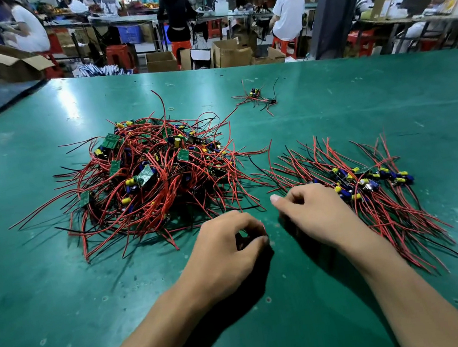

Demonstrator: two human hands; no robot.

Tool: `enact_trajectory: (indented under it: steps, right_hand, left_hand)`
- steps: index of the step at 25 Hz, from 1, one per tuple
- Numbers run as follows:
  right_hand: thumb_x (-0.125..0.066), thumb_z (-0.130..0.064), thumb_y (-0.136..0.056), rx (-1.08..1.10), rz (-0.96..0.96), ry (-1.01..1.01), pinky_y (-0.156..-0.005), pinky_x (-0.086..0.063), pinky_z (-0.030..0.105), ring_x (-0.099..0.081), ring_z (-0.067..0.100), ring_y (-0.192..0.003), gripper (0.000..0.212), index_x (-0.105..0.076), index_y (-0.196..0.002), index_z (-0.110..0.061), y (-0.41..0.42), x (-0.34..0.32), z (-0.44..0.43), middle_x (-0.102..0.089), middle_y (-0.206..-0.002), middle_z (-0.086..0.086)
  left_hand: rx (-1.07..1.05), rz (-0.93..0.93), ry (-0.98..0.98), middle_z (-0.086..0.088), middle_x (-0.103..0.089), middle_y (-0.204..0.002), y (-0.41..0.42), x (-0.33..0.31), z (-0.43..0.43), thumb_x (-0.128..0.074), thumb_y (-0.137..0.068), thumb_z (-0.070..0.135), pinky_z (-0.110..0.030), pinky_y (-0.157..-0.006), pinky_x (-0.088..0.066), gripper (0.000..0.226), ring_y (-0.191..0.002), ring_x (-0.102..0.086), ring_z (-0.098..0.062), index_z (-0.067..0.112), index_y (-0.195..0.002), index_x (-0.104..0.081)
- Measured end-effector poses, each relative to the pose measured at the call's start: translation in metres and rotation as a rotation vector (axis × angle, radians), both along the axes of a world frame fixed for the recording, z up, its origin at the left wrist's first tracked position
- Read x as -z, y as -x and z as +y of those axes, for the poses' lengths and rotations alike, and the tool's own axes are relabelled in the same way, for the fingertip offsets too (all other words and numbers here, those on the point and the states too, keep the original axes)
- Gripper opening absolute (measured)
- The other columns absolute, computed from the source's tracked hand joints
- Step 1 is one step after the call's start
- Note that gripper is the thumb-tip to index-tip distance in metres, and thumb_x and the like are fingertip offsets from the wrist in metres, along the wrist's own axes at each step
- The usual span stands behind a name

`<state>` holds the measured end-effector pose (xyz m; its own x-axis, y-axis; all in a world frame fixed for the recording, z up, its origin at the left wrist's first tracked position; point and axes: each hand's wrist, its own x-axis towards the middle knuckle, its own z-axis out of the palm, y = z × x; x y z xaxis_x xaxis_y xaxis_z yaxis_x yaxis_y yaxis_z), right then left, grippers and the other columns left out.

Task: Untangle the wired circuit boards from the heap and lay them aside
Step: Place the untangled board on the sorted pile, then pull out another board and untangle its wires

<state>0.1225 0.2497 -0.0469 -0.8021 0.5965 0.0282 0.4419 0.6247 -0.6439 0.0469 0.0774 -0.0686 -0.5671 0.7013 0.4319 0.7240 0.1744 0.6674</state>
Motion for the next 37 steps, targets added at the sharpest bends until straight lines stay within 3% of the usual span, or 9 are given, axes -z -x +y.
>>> enact_trajectory:
  steps: [2,5,10,16,20,25,29,34,37]
  right_hand:
    - [-0.072,-0.027,-0.09,-0.16,0.072,0.004,-0.068,-0.042,0.014,-0.059,-0.001,-0.07,0.006,-0.072,-0.095,-0.023,0.001,-0.004,-0.007,-0.069,-0.084,-0.009]
    - [-0.07,-0.006,-0.083,-0.426,0.019,0.043,-0.075,-0.043,0.016,-0.053,-0.005,-0.074,0.053,-0.064,-0.128,-0.032,0.0,-0.002,-0.015,-0.063,-0.107,0.0]
    - [-0.073,-0.012,-0.087,-0.389,0.166,0.092,-0.084,-0.052,0.038,-0.066,0.026,-0.088,0.02,-0.074,-0.105,-0.022,0.006,0.007,-0.018,-0.074,-0.095,0.002]
    - [-0.072,-0.033,-0.085,-0.299,0.395,0.653,-0.054,-0.047,0.019,-0.058,0.009,-0.058,0.015,-0.075,-0.098,-0.027,0.009,0.004,-0.018,-0.069,-0.078,-0.004]
    - [-0.075,-0.03,-0.083,-0.4,0.478,1.094,-0.052,-0.037,0.016,-0.047,0.009,-0.055,0.025,-0.075,-0.106,-0.023,0.007,-0.002,-0.02,-0.06,-0.079,-0.001]
    - [-0.067,-0.029,-0.088,-0.582,0.434,1.383,-0.061,-0.014,0.029,-0.038,0.004,-0.052,0.02,-0.074,-0.107,-0.025,0.002,-0.007,-0.025,-0.053,-0.081,-0.005]
    - [-0.076,-0.019,-0.079,-0.715,0.4,1.536,-0.051,-0.029,0.019,-0.039,0.002,-0.048,0.026,-0.074,-0.104,-0.015,-0.001,-0.008,-0.028,-0.056,-0.079,-0.003]
    - [-0.08,-0.025,-0.075,-0.664,0.271,1.479,-0.04,-0.026,0.016,-0.03,0.002,-0.038,0.036,-0.066,-0.102,-0.006,-0.005,-0.009,-0.015,-0.05,-0.067,-0.004]
    - [-0.077,-0.033,-0.08,-0.602,0.236,1.391,-0.042,-0.026,0.017,-0.028,0.002,-0.038,0.038,-0.061,-0.098,-0.003,-0.004,-0.008,-0.011,-0.044,-0.06,-0.005]
  left_hand:
    - [-0.019,0.008,-0.1,0.008,-0.066,-0.077,-0.003,-0.002,-0.001,-0.078,-0.08,0.013,-0.014,-0.065,-0.042,0.009,-0.068,-0.058,-0.003,0.018,-0.08,-0.071]
    - [-0.056,-0.085,-0.251,0.009,-0.069,-0.079,-0.008,-0.006,0.001,-0.074,-0.082,0.012,-0.014,-0.067,-0.045,0.005,-0.068,-0.062,-0.002,0.015,-0.086,-0.073]
    - [0.056,-0.499,-0.436,-0.002,-0.071,-0.081,-0.008,-0.013,0.0,-0.058,-0.09,0.024,-0.02,-0.066,-0.051,0.025,-0.07,-0.063,-0.011,0.013,-0.109,-0.07]
    - [-0.102,-0.707,-0.502,-0.007,-0.056,-0.059,0.007,-0.008,-0.005,-0.055,-0.098,0.026,-0.025,-0.043,-0.035,0.037,-0.049,-0.044,-0.018,-0.002,-0.073,-0.058]
    - [-0.082,-0.637,-0.34,-0.005,-0.07,-0.068,0.005,-0.004,-0.004,-0.059,-0.097,0.019,-0.025,-0.043,-0.044,0.022,-0.044,-0.053,-0.017,0.011,-0.079,-0.07]
    - [-0.179,-0.365,-0.318,-0.003,-0.071,-0.079,-0.002,-0.001,0.002,-0.061,-0.096,0.015,-0.05,-0.051,-0.053,0.019,-0.054,-0.06,-0.036,0.026,-0.108,-0.07]
    - [-0.023,-0.313,-0.21,0.002,-0.073,-0.082,-0.005,-0.003,0.0,-0.053,-0.1,0.013,-0.035,-0.067,-0.056,0.021,-0.068,-0.067,-0.024,0.022,-0.106,-0.071]
    - [0.081,-1.146,-0.401,-0.015,-0.057,-0.06,-0.009,-0.012,0.003,-0.049,-0.098,0.038,-0.027,-0.044,-0.043,0.035,-0.042,-0.055,-0.025,0.006,-0.087,-0.06]
    - [0.136,-1.256,-0.322,-0.013,-0.059,-0.059,-0.006,-0.014,0.002,-0.059,-0.081,0.056,-0.023,-0.041,-0.045,0.05,-0.04,-0.057,-0.023,0.007,-0.091,-0.066]
